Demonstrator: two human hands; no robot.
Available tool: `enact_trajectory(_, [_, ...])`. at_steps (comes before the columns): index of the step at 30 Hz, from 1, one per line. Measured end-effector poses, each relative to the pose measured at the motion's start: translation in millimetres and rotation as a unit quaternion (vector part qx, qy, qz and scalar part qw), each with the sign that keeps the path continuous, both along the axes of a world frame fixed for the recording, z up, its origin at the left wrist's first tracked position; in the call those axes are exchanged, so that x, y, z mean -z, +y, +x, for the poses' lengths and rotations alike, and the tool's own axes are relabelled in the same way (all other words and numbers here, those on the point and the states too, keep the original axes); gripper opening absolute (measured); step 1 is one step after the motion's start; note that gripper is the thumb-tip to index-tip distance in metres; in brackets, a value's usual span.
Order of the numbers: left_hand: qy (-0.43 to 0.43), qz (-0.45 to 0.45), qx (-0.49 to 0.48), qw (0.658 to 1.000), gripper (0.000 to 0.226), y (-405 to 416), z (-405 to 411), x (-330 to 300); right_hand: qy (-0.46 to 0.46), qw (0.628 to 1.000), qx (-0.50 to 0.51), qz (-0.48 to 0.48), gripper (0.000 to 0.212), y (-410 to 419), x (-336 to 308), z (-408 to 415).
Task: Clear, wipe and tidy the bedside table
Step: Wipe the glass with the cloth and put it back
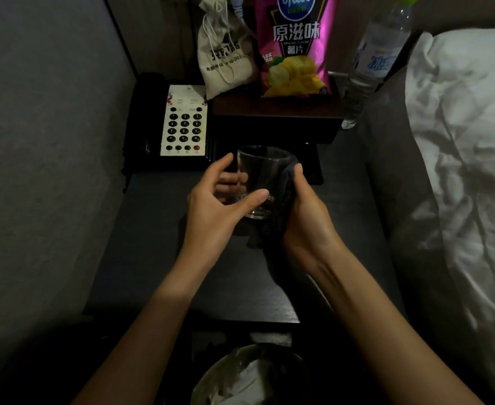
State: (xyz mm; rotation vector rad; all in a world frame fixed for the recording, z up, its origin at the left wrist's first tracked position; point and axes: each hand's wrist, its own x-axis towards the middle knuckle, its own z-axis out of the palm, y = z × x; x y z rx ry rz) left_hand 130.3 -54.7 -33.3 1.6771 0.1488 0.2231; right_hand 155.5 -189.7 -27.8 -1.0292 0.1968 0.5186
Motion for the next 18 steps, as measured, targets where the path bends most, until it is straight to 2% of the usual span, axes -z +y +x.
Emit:
enact_trajectory(4, [0.018,-0.054,0.032,0.998,0.046,3.4,0.7,-2.6,0.001,1.000,0.011,0.011,0.064,-5.1,-2.5,2.3])
enact_trajectory(8, [0.045,-0.078,0.079,0.993,0.042,2.8,0.4,-3.4,-0.001,1.000,0.021,0.002,0.062,-9.7,-1.6,3.2])
enact_trajectory(14, [0.053,-0.001,0.062,0.997,0.045,-1.2,0.0,0.9,0.013,1.000,0.018,-0.006,0.065,-7.7,2.5,1.7])
enact_trajectory(18, [0.051,-0.063,0.073,0.994,0.032,-2.8,0.6,1.0,0.018,0.999,0.024,0.011,0.065,-10.8,1.8,3.7])
